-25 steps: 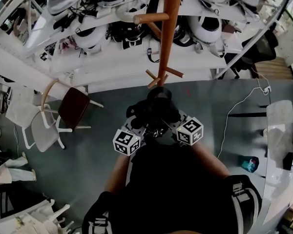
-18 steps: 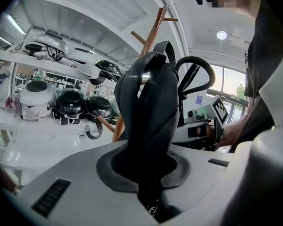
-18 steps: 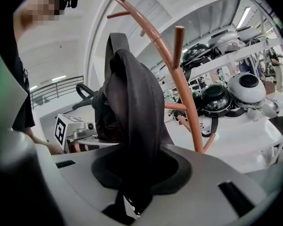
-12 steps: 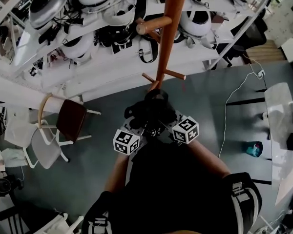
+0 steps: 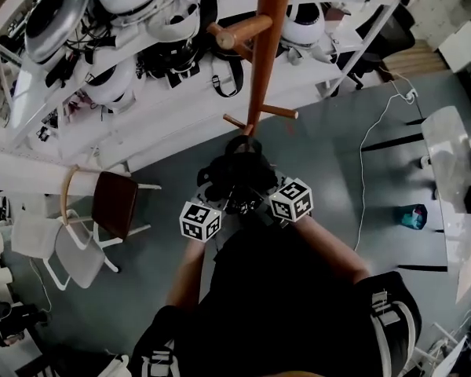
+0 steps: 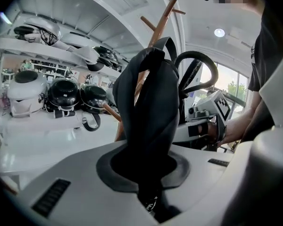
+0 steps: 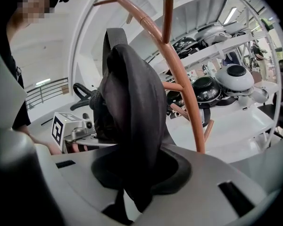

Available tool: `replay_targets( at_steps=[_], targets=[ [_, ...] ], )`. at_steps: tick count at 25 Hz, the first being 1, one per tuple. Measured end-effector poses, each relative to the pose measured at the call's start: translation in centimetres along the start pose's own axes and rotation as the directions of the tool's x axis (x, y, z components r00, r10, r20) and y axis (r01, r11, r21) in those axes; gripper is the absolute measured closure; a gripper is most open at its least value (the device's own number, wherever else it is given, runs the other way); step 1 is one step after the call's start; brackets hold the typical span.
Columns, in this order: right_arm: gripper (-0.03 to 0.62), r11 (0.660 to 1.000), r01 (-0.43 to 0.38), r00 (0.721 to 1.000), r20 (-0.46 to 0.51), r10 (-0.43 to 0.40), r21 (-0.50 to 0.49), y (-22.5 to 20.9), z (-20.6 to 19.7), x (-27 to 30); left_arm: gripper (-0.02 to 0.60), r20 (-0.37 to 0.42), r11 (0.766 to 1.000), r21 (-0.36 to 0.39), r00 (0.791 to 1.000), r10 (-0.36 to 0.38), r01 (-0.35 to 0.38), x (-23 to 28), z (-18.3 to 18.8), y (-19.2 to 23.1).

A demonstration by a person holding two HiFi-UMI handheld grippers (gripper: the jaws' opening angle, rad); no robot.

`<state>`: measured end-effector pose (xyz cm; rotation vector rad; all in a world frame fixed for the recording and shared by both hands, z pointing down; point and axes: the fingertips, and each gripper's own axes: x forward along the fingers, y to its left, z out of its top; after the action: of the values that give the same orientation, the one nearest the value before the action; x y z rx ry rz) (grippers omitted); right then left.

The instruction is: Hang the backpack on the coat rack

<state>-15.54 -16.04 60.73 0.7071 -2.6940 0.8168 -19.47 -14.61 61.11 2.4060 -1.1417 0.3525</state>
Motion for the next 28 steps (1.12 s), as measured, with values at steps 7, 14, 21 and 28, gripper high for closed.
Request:
replay_targets(
  at_steps=[7,14,21,28],
  targets=[
    [0.48,1.0,0.008,0.999,-0.031,-0.008,-0.014,-1.4,-1.1,1.3,0.514,-0.039,1.0,0.0,0.999,-0.004,0.004,1.3,-1.2,1.2],
    [0.48,1.0,0.01,0.998,-0.059,-0.008,0.024,-3.2,-2.2,2.1,0.514,-0.082,1.0,0.004,0.997,0.003,-0.002,3.0,-2.4,2.0],
    [0.48,0.999,0.031,0.996,-0.082,-0.029,0.022,-5.0,-2.9,2.9,0.514,-0.115,1.0,0.003,0.993,0.009,-0.008,4.9,-3.4,3.0],
    [0.48,0.999,0.039,0.994,-0.106,-0.035,0.033,-6.7,-3.6,3.8,0.514,-0.139,1.0,-0.013,0.99,0.01,-0.012,6.7,-4.2,4.0]
  ],
)
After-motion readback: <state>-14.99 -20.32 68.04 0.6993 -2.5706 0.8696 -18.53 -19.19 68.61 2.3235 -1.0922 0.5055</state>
